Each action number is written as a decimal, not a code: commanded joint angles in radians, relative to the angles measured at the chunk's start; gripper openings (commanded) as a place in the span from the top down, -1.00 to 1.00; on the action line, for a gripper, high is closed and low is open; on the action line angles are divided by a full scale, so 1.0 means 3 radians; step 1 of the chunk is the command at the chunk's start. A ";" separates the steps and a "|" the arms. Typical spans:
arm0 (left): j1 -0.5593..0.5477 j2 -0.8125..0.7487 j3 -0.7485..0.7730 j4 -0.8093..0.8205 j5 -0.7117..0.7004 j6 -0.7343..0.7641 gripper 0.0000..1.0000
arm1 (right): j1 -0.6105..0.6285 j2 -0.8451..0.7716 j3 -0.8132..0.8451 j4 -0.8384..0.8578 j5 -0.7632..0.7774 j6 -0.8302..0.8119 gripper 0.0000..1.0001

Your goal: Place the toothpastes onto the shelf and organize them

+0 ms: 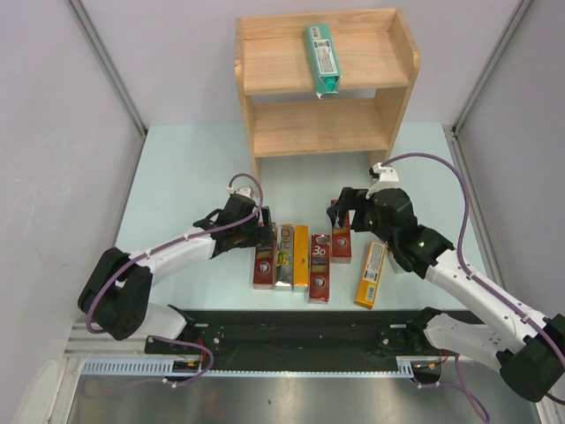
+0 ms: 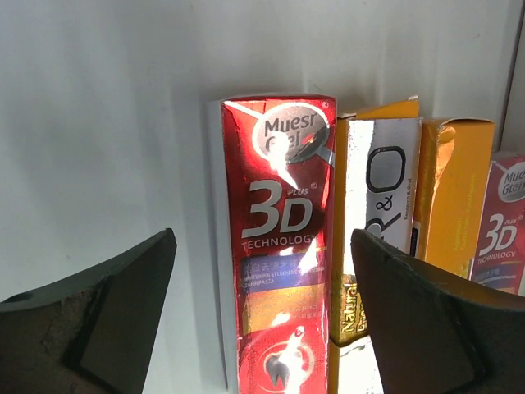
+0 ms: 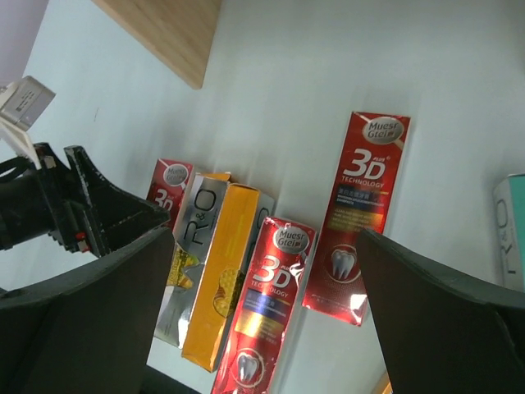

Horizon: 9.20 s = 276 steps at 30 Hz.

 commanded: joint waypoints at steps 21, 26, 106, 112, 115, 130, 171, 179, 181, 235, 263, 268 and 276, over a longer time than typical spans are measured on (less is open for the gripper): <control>-0.0298 0.0263 0.0103 0.0073 -0.0481 0.0013 -0.63 | 0.0087 -0.0018 -0.0312 0.0271 -0.0277 0.0179 -0.99; -0.0344 0.0074 0.0062 0.0073 -0.0532 0.0013 -0.64 | 0.0093 0.0008 -0.0327 0.0276 -0.0272 0.0163 -0.99; -0.0590 -0.0933 0.0502 -0.0612 -0.0492 0.0299 -0.99 | -0.1324 0.1465 -0.0312 -0.0154 0.0188 -0.0077 -0.64; -0.0585 -0.1133 0.0548 -0.0638 -0.0338 0.0350 -0.99 | -0.1329 0.1608 -0.0306 -0.0087 -0.0103 -0.0077 -0.25; -0.0585 -0.1164 0.0548 -0.0587 -0.0216 0.0360 -0.99 | -0.1319 0.1588 -0.0306 -0.0082 -0.0226 -0.0082 -0.12; -0.0585 -0.0806 0.0349 0.0308 0.0633 0.0325 -0.99 | -0.1298 0.0607 -0.0281 -0.0047 -0.1273 -0.0200 0.33; -0.0222 -0.0432 -0.0377 0.3975 0.2990 -0.0325 -0.32 | -0.0455 0.0509 -0.0332 0.1805 -0.3990 0.0398 0.25; -0.0222 -0.0448 -0.0336 0.3857 0.2909 -0.0330 0.49 | -0.0444 0.0586 -0.0332 0.1820 -0.3933 0.0404 0.15; -0.0222 -0.0433 -0.0336 0.3872 0.2883 -0.0371 0.49 | -0.0449 0.0586 -0.0332 0.1785 -0.3893 0.0393 0.04; 0.0745 -0.0299 -0.0474 0.5396 0.3200 -0.1746 -0.99 | -0.0541 0.0463 -0.0496 0.1605 -0.3862 0.0311 0.61; 0.0745 -0.2100 -0.0705 0.1668 0.1457 0.0468 -0.99 | -0.0859 0.0458 0.0450 0.1523 -0.3816 0.0511 0.63; 0.0745 -0.2023 -0.0751 0.1684 0.1426 0.0458 -0.99 | -0.0736 0.0631 0.0971 0.1473 -0.3648 0.0486 0.64; 0.0745 -0.1844 -0.0751 0.1500 0.1370 0.0539 -0.99 | -0.0542 0.1045 0.2187 0.0564 -0.2835 -0.0015 0.66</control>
